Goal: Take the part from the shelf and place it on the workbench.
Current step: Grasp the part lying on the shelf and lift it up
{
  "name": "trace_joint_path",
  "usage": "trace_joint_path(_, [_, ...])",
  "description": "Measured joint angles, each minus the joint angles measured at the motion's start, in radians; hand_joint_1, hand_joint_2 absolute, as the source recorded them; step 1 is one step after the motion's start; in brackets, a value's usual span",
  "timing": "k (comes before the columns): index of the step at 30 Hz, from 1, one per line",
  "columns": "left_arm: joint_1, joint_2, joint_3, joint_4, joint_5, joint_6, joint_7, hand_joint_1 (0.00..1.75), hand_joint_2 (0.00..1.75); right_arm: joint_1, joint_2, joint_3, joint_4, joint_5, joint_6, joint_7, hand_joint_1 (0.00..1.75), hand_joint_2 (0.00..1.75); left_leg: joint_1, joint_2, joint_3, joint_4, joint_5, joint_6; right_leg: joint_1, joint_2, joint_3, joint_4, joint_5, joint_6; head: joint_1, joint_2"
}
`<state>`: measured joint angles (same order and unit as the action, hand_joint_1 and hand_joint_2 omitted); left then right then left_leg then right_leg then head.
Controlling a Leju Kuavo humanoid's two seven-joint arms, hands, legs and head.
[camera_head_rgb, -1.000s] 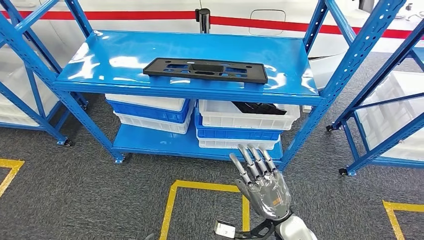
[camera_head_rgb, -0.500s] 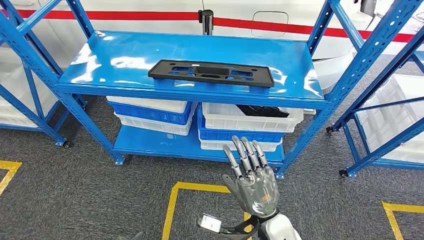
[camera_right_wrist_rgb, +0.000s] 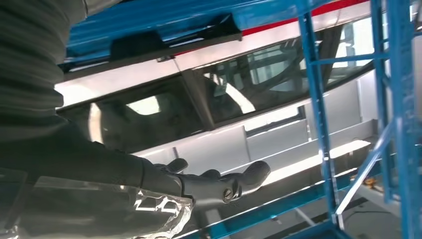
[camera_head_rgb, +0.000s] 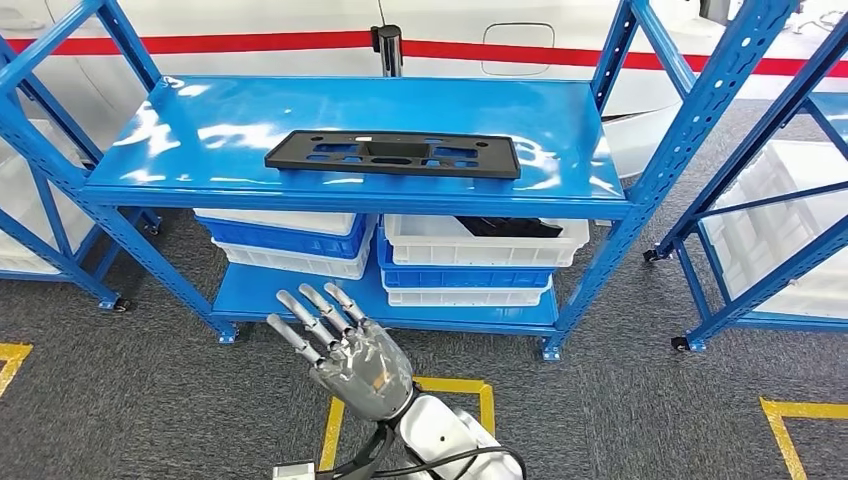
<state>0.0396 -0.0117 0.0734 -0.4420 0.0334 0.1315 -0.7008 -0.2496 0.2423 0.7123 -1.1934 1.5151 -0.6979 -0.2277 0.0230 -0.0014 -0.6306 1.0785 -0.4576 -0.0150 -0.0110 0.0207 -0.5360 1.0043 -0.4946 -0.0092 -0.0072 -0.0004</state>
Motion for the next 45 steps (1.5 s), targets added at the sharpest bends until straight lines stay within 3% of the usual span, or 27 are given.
trace_joint_path(2, [0.011,-0.008,0.043,-0.013,-0.011,0.012,0.0,0.0,0.0,-0.019,0.007,0.019,0.027,-0.002,0.0,-0.01,0.0,1.75,-0.004,-0.003,0.023,-0.059,0.016,0.007,0.006,0.0,0.0,-0.001,-0.006,0.009,0.0,0.0])
trace_joint_path(6, [0.023,-0.026,0.106,-0.03,-0.024,0.023,0.0,0.0,0.0,-0.034,0.01,0.046,0.057,-0.007,0.0,-0.019,0.0,1.75,-0.006,-0.003,0.035,-0.074,0.014,0.033,0.009,-0.007,-0.008,0.018,-0.024,0.025,0.0,0.0])
trace_joint_path(8, [0.024,-0.033,0.124,-0.035,-0.026,0.025,0.0,0.0,0.0,-0.039,0.01,0.054,0.066,-0.008,0.0,-0.02,0.0,1.75,-0.005,-0.001,0.043,-0.08,0.012,0.044,0.008,-0.012,-0.056,0.116,-0.065,0.022,0.001,0.0])
trace_joint_path(10, [0.024,-0.037,0.14,-0.037,-0.031,0.026,0.0,0.0,0.0,-0.042,0.01,0.062,0.077,-0.011,-0.001,-0.022,0.0,1.75,-0.008,-0.001,0.047,-0.08,0.008,0.052,0.008,-0.013,-0.132,0.248,-0.108,0.017,0.003,0.0])
trace_joint_path(11, [0.024,-0.04,0.149,-0.037,-0.035,0.027,0.0,0.0,0.0,-0.044,0.01,0.066,0.083,-0.014,-0.001,-0.025,0.0,1.75,-0.009,-0.001,0.049,-0.08,0.005,0.053,0.008,-0.013,-0.156,0.282,-0.112,0.019,0.003,0.0])
trace_joint_path(12, [0.025,-0.043,0.157,-0.037,-0.04,0.028,0.0,0.0,0.0,-0.046,0.01,0.069,0.089,-0.017,-0.001,-0.028,0.0,1.75,-0.009,-0.002,0.052,-0.079,0.003,0.053,0.007,-0.013,-0.162,0.28,-0.1,0.024,0.003,0.0])
trace_joint_path(14, [0.027,-0.05,0.175,-0.038,-0.052,0.035,0.0,0.0,0.0,-0.049,0.011,0.078,0.098,-0.022,-0.001,-0.035,0.0,1.75,-0.009,-0.005,0.061,-0.079,-0.004,0.05,0.006,-0.015,-0.119,0.173,-0.042,0.037,0.003,0.0])
trace_joint_path(16, [0.028,-0.058,0.19,-0.039,-0.064,0.049,0.0,0.0,0.0,-0.052,0.012,0.088,0.104,-0.027,-0.001,-0.044,0.0,1.75,-0.015,-0.006,0.069,-0.076,-0.014,0.041,0.007,-0.019,-0.063,0.049,0.008,0.036,0.003,0.0])
trace_joint_path(17, [0.028,-0.062,0.197,-0.04,-0.069,0.056,0.0,0.0,0.0,-0.054,0.012,0.093,0.105,-0.03,-0.001,-0.048,0.0,1.75,-0.017,-0.007,0.071,-0.074,-0.019,0.036,0.007,-0.021,-0.047,0.017,0.02,0.03,0.001,0.0])
trace_joint_path(21, [0.03,-0.072,0.217,-0.046,-0.081,0.072,0.0,0.0,0.0,-0.06,0.016,0.108,0.113,-0.041,-0.001,-0.057,0.0,1.75,-0.009,-0.004,0.069,-0.053,-0.04,0.016,0.003,-0.018,-0.032,0.002,0.024,0.007,-0.002,0.0])
trace_joint_path(23, [0.03,-0.076,0.226,-0.048,-0.085,0.073,0.0,0.0,0.0,-0.064,0.018,0.118,0.118,-0.045,0.0,-0.056,0.0,1.75,-0.005,-0.003,0.031,0.033,-0.085,0.005,-0.002,-0.018,-0.024,-0.001,0.022,-0.005,-0.005,0.0])
trace_joint_path(25, [0.032,-0.078,0.232,-0.048,-0.088,0.073,0.0,0.0,0.0,-0.068,0.018,0.127,0.123,-0.05,0.0,-0.054,0.0,1.75,-0.002,-0.002,-0.039,0.158,-0.133,-0.004,0.0,-0.019,-0.019,-0.001,0.017,-0.013,-0.006,0.0])
trace_joint_path(26, [0.033,-0.078,0.234,-0.048,-0.088,0.073,0.0,0.0,0.0,-0.07,0.018,0.131,0.125,-0.052,0.0,-0.053,0.0,1.75,-0.001,-0.002,-0.067,0.197,-0.139,-0.007,0.0,-0.018,-0.016,-0.001,0.014,-0.014,-0.006,0.0])
trace_joint_path(27, [0.034,-0.079,0.235,-0.048,-0.088,0.073,0.0,0.0,0.0,-0.072,0.018,0.135,0.128,-0.055,-0.001,-0.051,0.0,1.75,0.0,-0.002,-0.079,0.203,-0.125,-0.008,0.0,-0.017,-0.013,-0.001,0.011,-0.015,-0.006,0.0])
trace_joint_path(28, [0.034,-0.079,0.236,-0.048,-0.088,0.074,0.0,0.0,0.0,-0.074,0.018,0.139,0.131,-0.06,-0.001,-0.049,0.0,1.75,0.002,-0.002,-0.071,0.169,-0.093,-0.008,0.0,-0.015,-0.008,-0.001,0.008,-0.013,-0.006,0.0])
trace_joint_path(30, [0.032,-0.08,0.238,-0.048,-0.089,0.076,0.0,0.0,0.0,-0.079,0.019,0.149,0.135,-0.072,0.0,-0.043,0.0,1.75,0.005,-0.002,-0.016,0.04,-0.019,-0.006,0.0,-0.013,0.005,-0.001,-0.001,-0.007,-0.006,0.0])
trace_joint_path(31, [0.032,-0.082,0.24,-0.048,-0.089,0.077,0.0,0.0,0.0,-0.083,0.019,0.154,0.138,-0.077,0.0,-0.04,0.0,1.75,0.004,-0.003,0.009,-0.013,0.003,-0.003,0.003,-0.012,0.009,0.0,-0.006,-0.002,-0.005,0.0])
trace_joint_path(32, [0.031,-0.083,0.241,-0.048,-0.09,0.078,0.0,0.0,0.0,-0.087,0.02,0.159,0.139,-0.08,0.0,-0.039,0.0,1.75,0.002,-0.003,0.023,-0.044,0.011,0.002,0.005,-0.012,0.011,0.0,-0.01,0.004,-0.005,0.0])
trace_joint_path(36, [0.03,-0.088,0.249,-0.048,-0.093,0.079,0.0,0.0,0.0,-0.097,0.023,0.172,0.143,-0.088,0.0,-0.034,0.0,1.75,-0.006,-0.004,0.036,-0.066,0.009,0.03,0.009,-0.012,0.008,0.006,-0.025,0.024,-0.004,0.0])
trace_joint_path(38, [0.029,-0.09,0.252,-0.048,-0.095,0.079,0.0,0.0,0.0,-0.103,0.024,0.179,0.144,-0.093,-0.001,-0.03,0.0,1.75,-0.004,-0.003,0.045,-0.074,0.01,0.044,0.009,-0.015,-0.032,0.084,-0.061,0.023,-0.003,0.0])
trace_joint_path(41, [0.029,-0.091,0.257,-0.048,-0.095,0.079,0.0,0.0,0.0,-0.109,0.026,0.186,0.149,-0.096,-0.001,-0.028,0.0,1.75,-0.009,-0.001,0.05,-0.074,0.003,0.055,0.008,-0.015,-0.144,0.279,-0.126,0.018,-0.002,0.0])
trace_joint_path(42, [0.029,-0.091,0.259,-0.048,-0.095,0.079,0.0,0.0,0.0,-0.109,0.026,0.186,0.15,-0.096,-0.001,-0.027,0.0,1.75,-0.01,-0.002,0.052,-0.074,0.001,0.056,0.008,-0.015,-0.16,0.298,-0.122,0.023,-0.002,0.0])
trace_joint_path(43, [0.03,-0.091,0.259,-0.048,-0.095,0.079,0.0,0.0,0.0,-0.11,0.026,0.187,0.151,-0.096,-0.001,-0.027,0.0,1.75,-0.01,-0.003,0.056,-0.074,-0.002,0.055,0.008,-0.015,-0.156,0.275,-0.101,0.03,-0.002,0.0])
trace_joint_path(45, [0.03,-0.093,0.26,-0.048,-0.095,0.079,0.0,0.0,0.0,-0.11,0.027,0.189,0.152,-0.096,-0.001,-0.027,0.0,1.75,-0.011,-0.007,0.067,-0.073,-0.01,0.051,0.008,-0.018,-0.101,0.138,-0.031,0.041,-0.002,0.0])
